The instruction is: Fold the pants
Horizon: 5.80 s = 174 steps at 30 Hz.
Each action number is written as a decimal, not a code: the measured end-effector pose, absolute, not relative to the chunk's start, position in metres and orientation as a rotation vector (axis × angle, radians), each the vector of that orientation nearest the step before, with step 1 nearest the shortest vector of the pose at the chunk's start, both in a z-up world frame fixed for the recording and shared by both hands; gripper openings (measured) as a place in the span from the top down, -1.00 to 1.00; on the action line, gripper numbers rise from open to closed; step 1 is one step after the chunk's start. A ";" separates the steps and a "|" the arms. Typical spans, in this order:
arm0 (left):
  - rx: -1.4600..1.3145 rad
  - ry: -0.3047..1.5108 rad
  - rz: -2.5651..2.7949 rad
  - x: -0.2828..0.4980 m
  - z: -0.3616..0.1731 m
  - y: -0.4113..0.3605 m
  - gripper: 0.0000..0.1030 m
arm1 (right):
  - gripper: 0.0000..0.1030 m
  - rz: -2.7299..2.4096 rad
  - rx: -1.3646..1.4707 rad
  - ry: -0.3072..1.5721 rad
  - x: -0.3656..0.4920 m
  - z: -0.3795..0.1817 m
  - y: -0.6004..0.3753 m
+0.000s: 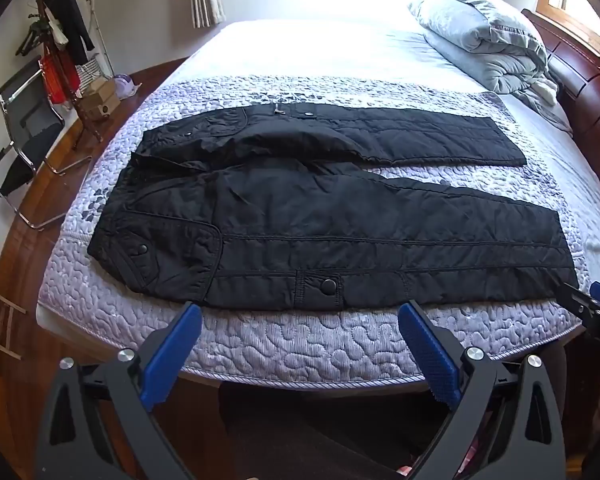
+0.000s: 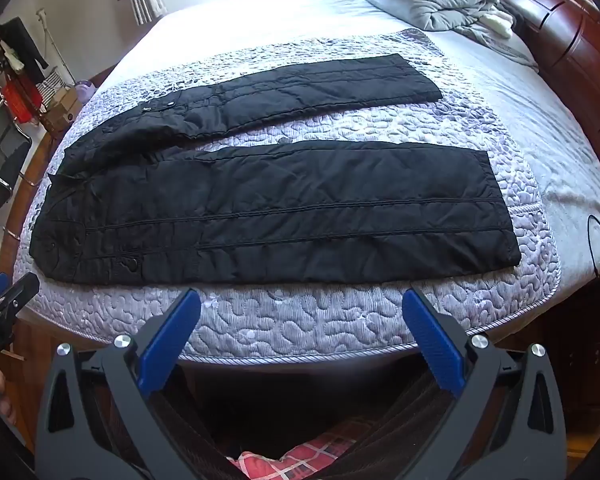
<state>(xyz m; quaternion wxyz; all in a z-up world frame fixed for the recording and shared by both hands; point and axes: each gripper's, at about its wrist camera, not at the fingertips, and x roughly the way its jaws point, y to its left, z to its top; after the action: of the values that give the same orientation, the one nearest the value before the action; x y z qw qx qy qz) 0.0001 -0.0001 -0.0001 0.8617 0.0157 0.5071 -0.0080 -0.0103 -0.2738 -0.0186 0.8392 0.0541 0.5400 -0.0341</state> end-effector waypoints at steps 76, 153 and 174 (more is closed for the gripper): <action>0.043 1.035 -0.020 0.006 0.011 -0.001 -0.93 | -0.95 -0.088 0.126 1.156 -0.005 -0.024 -0.280; -0.360 1.485 0.236 0.425 -0.183 0.297 -0.93 | -0.96 -0.039 0.047 1.401 0.514 -0.209 -0.535; -0.292 1.222 0.135 0.383 -0.097 0.254 0.81 | 0.80 0.052 0.006 1.144 0.447 -0.110 -0.516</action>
<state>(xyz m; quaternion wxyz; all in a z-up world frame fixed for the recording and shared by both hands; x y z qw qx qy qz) 0.3830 0.2538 -0.0972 0.8068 -0.1366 0.5713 0.0633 0.4465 -0.5163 -0.1105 0.8404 0.0028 0.5414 0.0247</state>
